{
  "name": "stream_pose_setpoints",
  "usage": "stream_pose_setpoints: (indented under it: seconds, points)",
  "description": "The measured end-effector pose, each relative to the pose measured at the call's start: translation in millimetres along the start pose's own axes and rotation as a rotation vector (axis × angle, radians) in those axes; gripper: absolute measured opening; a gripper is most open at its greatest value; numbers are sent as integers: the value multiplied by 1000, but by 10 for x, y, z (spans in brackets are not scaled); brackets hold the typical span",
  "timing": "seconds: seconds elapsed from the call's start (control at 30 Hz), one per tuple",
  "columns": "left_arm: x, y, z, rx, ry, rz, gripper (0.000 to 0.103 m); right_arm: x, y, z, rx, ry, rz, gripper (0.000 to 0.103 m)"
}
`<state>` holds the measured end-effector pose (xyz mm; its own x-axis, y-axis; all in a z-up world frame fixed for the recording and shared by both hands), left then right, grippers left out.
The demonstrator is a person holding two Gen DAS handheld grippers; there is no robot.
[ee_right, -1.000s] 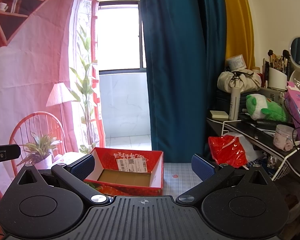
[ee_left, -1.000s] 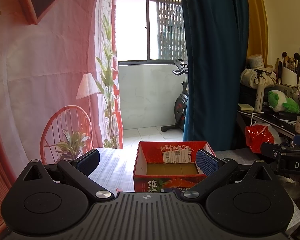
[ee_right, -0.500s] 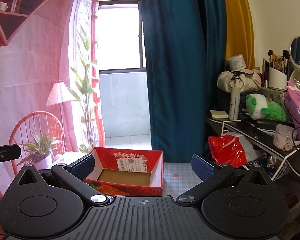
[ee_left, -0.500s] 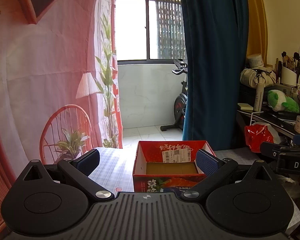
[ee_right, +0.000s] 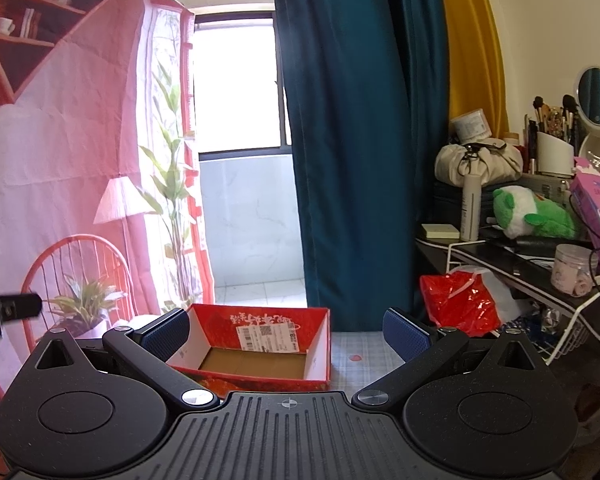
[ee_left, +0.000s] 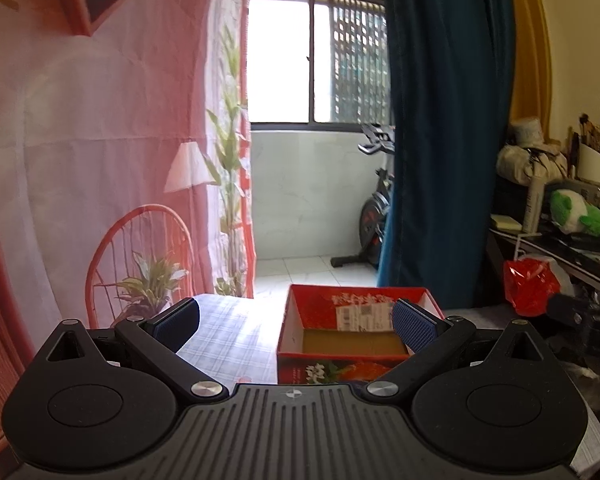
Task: Organize soft objects
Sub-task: 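Lower the left tool onto the blue cotton-pad bag and close it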
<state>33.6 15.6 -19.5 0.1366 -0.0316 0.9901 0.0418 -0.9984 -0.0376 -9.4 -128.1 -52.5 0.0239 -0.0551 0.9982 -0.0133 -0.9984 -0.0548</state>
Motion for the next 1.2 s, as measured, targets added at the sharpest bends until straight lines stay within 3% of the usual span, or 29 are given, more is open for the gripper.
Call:
stream_pose_setpoints:
  seconds: [0.1, 0.2, 0.5, 0.73, 1.07, 1.2]
  points:
    - [-113, -99, 71, 24, 5, -21, 103, -186, 26, 79, 24, -15, -1, 103]
    - [-306, -203, 190, 22, -38, -38, 103, -434, 6, 152, 41, -31, -20, 103]
    - [-946, -272, 534, -47, -208, 10, 103, -1031, -67, 463, 96, -227, 18, 102]
    - [-1307, -235, 638, -94, -291, 0, 103, -1389, -74, 558, 31, -300, -24, 103]
    - [-1569, -217, 753, -138, -338, -41, 102, -1750, -42, 693, 83, -362, 21, 102]
    - [-1623, -221, 815, -153, -364, -68, 96, -1802, -39, 714, 91, -363, 23, 101]
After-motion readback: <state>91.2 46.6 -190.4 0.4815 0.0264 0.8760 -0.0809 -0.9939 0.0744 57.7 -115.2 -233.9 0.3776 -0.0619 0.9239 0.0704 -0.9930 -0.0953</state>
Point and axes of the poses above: each gripper's, at about its wrist camera, not at the fingertips, and z roughly the way its jaws point, y to its right, x to its top, the point moved 2 cm from there along z, roughly the way its jaws point, and after that the axes turned 10 degrees about y, right-handed, at the moved point
